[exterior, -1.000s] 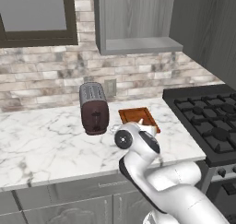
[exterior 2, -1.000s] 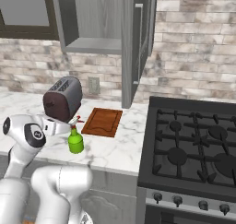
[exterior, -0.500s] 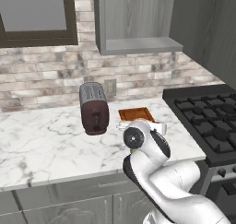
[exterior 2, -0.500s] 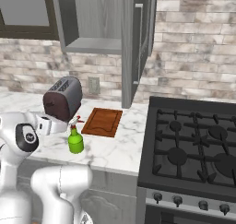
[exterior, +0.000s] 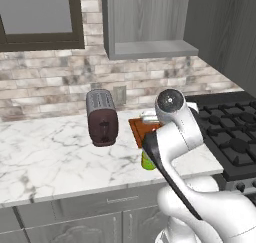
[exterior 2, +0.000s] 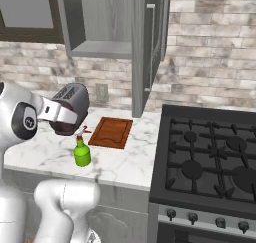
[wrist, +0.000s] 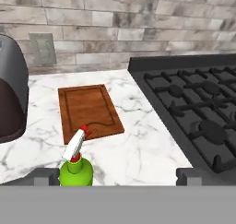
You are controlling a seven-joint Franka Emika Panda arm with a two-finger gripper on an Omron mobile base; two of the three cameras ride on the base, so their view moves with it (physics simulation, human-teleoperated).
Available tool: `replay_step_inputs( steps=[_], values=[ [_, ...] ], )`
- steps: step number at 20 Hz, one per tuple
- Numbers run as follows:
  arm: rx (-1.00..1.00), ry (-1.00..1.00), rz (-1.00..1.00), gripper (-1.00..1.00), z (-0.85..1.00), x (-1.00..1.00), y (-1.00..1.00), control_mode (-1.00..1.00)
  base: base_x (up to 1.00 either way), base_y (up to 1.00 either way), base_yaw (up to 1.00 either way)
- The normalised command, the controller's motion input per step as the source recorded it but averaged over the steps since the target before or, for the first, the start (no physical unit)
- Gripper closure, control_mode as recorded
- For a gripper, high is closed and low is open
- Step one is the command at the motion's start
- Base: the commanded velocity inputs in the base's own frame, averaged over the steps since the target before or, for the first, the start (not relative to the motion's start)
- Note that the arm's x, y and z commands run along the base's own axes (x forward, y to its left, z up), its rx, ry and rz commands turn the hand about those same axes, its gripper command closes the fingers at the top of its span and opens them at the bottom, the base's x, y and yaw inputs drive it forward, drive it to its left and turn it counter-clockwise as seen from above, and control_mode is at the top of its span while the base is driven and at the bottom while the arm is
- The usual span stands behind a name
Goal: Grab the spray bottle from the cabinet, then place it next to the cutting board for sanitizing. Then grab the dish brush from the countertop next to the sink and place it next to the cutting board.
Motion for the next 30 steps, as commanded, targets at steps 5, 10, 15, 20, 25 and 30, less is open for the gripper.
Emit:
replay_step_inputs(
  steps=[5,10,15,20,25,30],
  values=[
    [0.00,0.29,0.07,-1.00,0.51,-0.51,-0.15,-1.00,0.00,0.00,0.00],
    [0.07,0.01,0.14,-1.00,0.01,-0.36,-0.17,-1.00,0.00,0.00,0.00],
    [0.15,-0.12,0.15,-1.00,0.00,-0.41,-0.32,-1.00,0.00,0.00,0.00],
    [0.16,-0.21,0.14,-1.00,0.00,-0.61,-0.36,-1.00,0.00,0.00,0.00],
    [0.03,-0.24,0.05,-1.00,0.01,-0.65,-0.17,-1.00,0.00,0.00,0.00],
    [0.00,-0.16,0.00,-1.00,0.08,-0.47,0.00,-1.00,0.00,0.00,0.00]
  ],
)
